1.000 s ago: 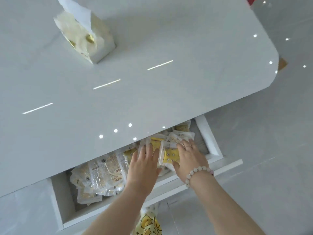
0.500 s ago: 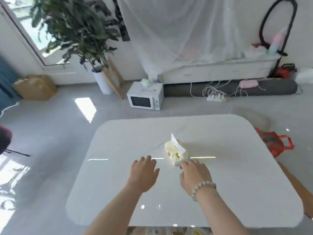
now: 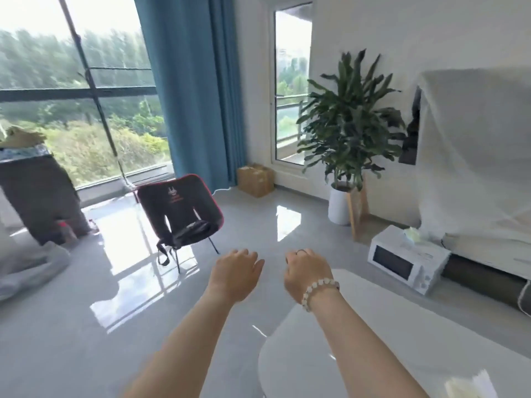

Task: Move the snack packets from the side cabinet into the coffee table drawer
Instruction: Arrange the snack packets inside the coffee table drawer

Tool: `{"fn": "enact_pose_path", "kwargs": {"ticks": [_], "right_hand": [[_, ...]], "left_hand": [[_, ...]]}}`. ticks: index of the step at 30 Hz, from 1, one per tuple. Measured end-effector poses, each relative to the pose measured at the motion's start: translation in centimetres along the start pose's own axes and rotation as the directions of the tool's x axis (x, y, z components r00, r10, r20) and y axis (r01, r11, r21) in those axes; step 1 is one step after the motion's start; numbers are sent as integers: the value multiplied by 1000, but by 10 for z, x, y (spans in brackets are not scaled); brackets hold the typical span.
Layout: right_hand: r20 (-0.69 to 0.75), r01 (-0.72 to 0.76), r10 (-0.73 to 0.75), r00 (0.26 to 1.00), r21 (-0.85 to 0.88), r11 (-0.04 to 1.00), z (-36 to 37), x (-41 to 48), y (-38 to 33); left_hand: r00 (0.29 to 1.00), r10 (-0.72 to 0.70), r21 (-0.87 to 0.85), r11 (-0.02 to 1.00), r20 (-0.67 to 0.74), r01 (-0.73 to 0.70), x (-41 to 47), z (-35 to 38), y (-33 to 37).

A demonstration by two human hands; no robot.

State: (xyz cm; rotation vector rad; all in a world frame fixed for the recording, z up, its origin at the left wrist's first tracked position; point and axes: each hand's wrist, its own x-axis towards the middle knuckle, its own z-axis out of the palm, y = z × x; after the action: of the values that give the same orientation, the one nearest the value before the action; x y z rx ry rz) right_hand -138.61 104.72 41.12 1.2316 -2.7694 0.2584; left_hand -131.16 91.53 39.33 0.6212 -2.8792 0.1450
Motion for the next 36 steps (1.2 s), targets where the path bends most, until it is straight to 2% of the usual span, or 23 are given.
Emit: {"fn": "enact_pose_path", "kwargs": {"ticks": [4,8,11,15,22,29,34,36], "right_hand": [[-34,178,-176,984,51,983,16,37,-115],[-80,358,-352,932,64,932,33,60,-237],[-115,484,-477,871,43,874,46,66,-326],[-90,638,-634,768,25,770,60,67,-422],[-33,720,-720,693,88,689,86,86,-521],[-22,798,-803,595,138,587,117,122,-617],[-7,869,-882,471,177,462,133,160,-700],[-15,887,-902,431,191,421,138,182,-735]], "left_hand": [[988,-152,55,987,0,152,-39,-7,-121],[945,-320,99,945,64,313,-92,-14,-235],[892,-444,148,891,86,429,-136,-19,-312],[783,-617,124,786,80,606,-189,-18,-388],[611,-789,75,614,65,786,-245,-3,-462],[469,-883,97,469,26,878,-259,8,-543],[295,-955,29,295,14,955,-259,7,-622],[249,-969,14,249,-6,969,-256,5,-654]]}}
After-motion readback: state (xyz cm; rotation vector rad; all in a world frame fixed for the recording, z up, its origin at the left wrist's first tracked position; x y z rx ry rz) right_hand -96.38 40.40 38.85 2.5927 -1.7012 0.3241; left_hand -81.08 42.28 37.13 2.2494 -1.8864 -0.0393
